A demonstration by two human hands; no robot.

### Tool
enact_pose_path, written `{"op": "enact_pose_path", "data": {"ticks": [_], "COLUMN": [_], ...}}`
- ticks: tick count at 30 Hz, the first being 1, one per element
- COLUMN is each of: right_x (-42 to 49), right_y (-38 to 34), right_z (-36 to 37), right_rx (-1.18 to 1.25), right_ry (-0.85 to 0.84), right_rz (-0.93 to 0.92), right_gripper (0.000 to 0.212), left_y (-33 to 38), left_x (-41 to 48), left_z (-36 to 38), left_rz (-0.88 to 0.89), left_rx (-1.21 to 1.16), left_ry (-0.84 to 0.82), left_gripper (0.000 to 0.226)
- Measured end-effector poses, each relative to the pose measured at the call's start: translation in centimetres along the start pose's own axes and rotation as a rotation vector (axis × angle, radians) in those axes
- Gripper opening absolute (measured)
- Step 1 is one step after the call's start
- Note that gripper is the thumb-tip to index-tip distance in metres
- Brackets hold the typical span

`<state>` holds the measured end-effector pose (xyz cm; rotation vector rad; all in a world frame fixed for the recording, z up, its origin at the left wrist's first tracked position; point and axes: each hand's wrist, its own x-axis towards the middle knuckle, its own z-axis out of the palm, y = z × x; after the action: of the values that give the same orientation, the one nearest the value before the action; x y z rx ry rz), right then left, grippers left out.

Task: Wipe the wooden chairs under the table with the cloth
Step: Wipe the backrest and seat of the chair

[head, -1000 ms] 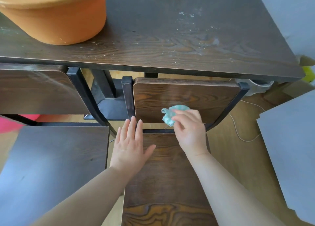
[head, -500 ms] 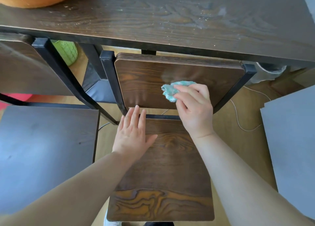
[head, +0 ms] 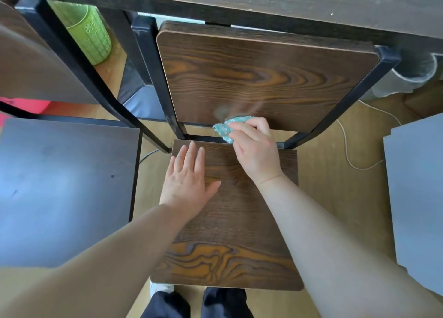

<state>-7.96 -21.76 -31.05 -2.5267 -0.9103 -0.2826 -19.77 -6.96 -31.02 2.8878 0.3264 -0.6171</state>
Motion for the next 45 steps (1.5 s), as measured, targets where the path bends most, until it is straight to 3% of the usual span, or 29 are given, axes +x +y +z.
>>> {"op": "enact_pose_path", "data": {"ticks": [5,10,16,18,22,28,31,33,35,37,40,43,45], "right_x": [-0.8,-1.9,-6.7,-8.4,-11.2,-13.0,-13.0,-12.7,-12.0,-10.9,-9.3,-9.0,-9.6], "right_y": [0.5,-0.2,-2.1,-2.2,-1.8,-0.6,-0.8,-1.0,-1.1,-0.9,0.0,1.3,2.2], "right_z": [0.7,1.2,1.2,0.7,-0.5,-0.8,0.3,1.3,2.0,2.3,2.0,0.8,0.2], "right_rx": [-0.016,-0.011,0.363,0.409,0.322,0.14,0.07,-0.017,-0.094,-0.09,0.131,0.419,0.471], "right_ry": [-0.093,-0.249,-0.354,-0.361,-0.356,-0.498,-0.606,-0.667,-0.694,-0.671,-0.567,-0.363,-0.272], "right_rz": [-0.023,0.094,0.637,0.738,0.754,0.74,0.629,0.55,0.532,0.553,0.696,0.959,1.041], "right_gripper": [0.017,0.022,0.014,0.012,0.017,0.063,0.085,0.089,0.08,0.057,0.028,0.025,0.023], "left_y": [-0.4,-0.6,-0.6,-0.4,0.2,0.9,1.0,1.1,1.2,1.3,1.4,1.6,1.7], "left_x": [-0.4,-0.7,-1.7,-2.3,-3.2,-4.2,-4.5,-4.6,-4.6,-4.6,-4.5,-4.2,-4.1], "left_z": [0.1,0.5,0.7,0.9,1.4,2.9,3.6,3.9,4.0,3.9,3.6,3.4,3.4], "left_rz": [-0.014,-0.013,-0.004,0.005,0.022,0.044,0.039,0.04,0.039,0.036,0.033,0.036,0.036], "left_rx": [0.002,0.01,0.006,0.015,0.037,0.039,0.051,0.053,0.053,0.054,0.053,0.06,0.063], "left_ry": [-0.005,-0.002,-0.022,-0.034,-0.06,-0.079,-0.087,-0.098,-0.101,-0.1,-0.093,-0.092,-0.089], "left_gripper": [0.089,0.09,0.089,0.088,0.088,0.087,0.088,0.087,0.087,0.087,0.086,0.086,0.086]}}
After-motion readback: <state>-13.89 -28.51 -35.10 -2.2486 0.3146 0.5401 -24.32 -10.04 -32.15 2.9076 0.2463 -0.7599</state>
